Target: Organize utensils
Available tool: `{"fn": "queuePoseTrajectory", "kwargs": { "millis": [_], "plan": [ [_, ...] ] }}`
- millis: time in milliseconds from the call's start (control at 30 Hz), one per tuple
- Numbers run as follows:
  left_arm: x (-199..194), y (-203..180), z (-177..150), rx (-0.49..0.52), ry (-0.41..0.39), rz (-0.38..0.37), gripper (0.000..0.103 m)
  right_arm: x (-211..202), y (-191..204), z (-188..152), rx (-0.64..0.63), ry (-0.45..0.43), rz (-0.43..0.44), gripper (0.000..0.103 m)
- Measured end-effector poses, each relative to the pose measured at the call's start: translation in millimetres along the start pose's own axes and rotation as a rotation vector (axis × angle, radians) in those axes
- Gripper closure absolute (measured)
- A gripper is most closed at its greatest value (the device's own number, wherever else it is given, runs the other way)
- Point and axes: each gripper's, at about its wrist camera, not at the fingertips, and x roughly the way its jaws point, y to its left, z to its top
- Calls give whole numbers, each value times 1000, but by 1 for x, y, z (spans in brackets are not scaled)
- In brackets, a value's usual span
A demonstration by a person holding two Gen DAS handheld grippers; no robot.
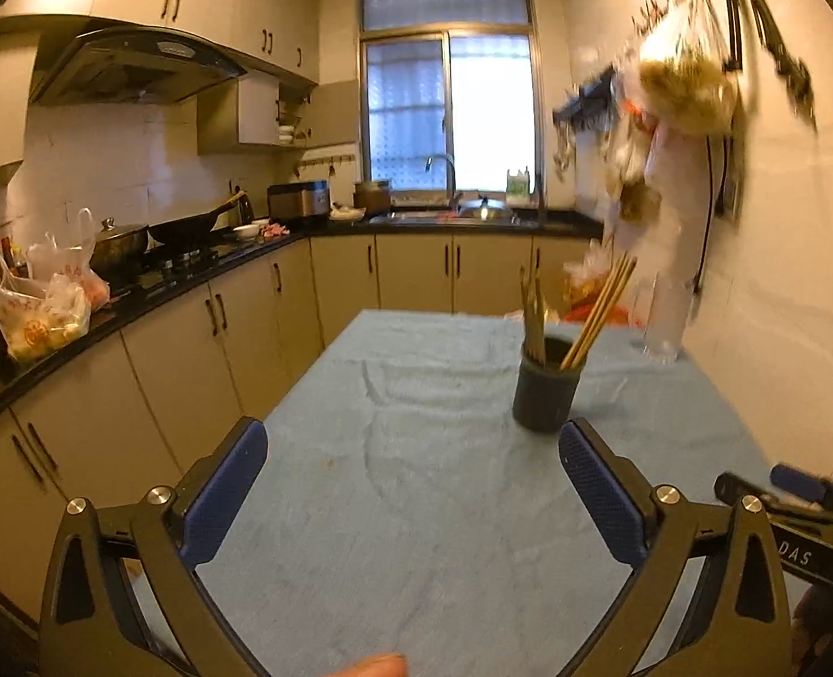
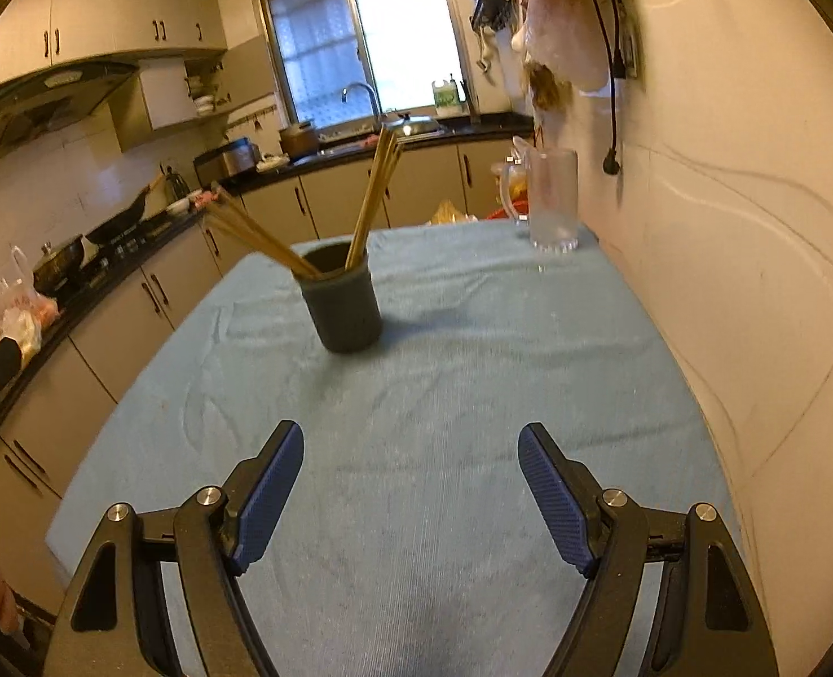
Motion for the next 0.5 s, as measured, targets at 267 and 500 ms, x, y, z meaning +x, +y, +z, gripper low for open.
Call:
{"fn": "queuePoseTrajectory", "kwargs": {
  "millis": [267, 500],
  "plan": [
    [21, -6, -24, 1, 128, -19, 0, 11, 6, -11, -5, 28, -63, 20],
    [39, -10, -39, 21, 197, -37, 0, 24, 6, -14, 10, 60, -89, 20]
  ]
}}
